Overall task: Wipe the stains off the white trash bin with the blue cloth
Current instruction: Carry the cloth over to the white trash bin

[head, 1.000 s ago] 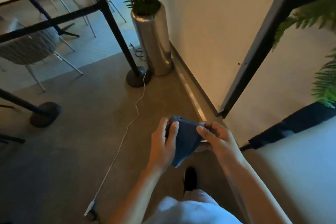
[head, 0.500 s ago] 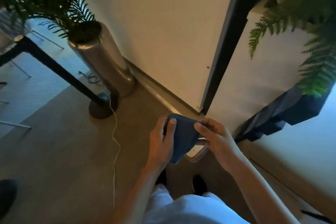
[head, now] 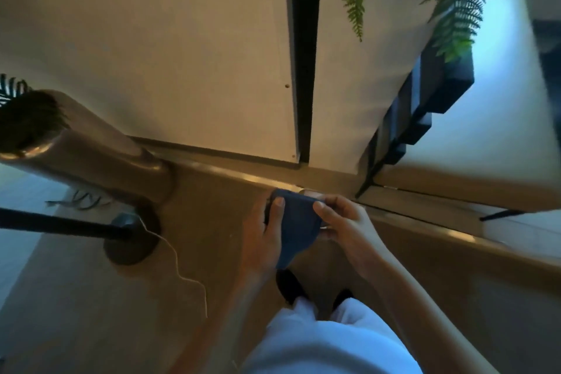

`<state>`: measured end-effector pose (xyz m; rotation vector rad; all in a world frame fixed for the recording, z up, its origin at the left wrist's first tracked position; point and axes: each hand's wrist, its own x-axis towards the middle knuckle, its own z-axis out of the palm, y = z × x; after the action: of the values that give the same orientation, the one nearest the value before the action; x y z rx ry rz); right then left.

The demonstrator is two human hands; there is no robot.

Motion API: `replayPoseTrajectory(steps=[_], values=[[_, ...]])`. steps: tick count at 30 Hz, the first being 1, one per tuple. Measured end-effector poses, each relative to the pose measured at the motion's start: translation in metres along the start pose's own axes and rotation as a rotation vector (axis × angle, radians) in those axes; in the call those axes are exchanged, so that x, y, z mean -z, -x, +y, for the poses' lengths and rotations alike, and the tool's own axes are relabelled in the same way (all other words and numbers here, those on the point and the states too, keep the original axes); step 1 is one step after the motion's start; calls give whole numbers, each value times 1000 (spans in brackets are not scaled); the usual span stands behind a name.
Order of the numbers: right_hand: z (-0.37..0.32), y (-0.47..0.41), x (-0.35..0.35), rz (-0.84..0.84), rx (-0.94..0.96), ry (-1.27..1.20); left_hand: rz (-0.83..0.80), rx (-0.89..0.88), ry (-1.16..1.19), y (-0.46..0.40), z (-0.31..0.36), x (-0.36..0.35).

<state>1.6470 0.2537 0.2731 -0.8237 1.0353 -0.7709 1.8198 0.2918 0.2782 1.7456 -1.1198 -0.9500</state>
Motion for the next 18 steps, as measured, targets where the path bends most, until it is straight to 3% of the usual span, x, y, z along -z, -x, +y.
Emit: replayPoseTrajectory(steps=[9,18], values=[[52,64,12,191,9,-90,-169,-37,-26,56,-8,-21],[89,113,10,293,5,-82,-198,-34,-3,109,-25,-29]])
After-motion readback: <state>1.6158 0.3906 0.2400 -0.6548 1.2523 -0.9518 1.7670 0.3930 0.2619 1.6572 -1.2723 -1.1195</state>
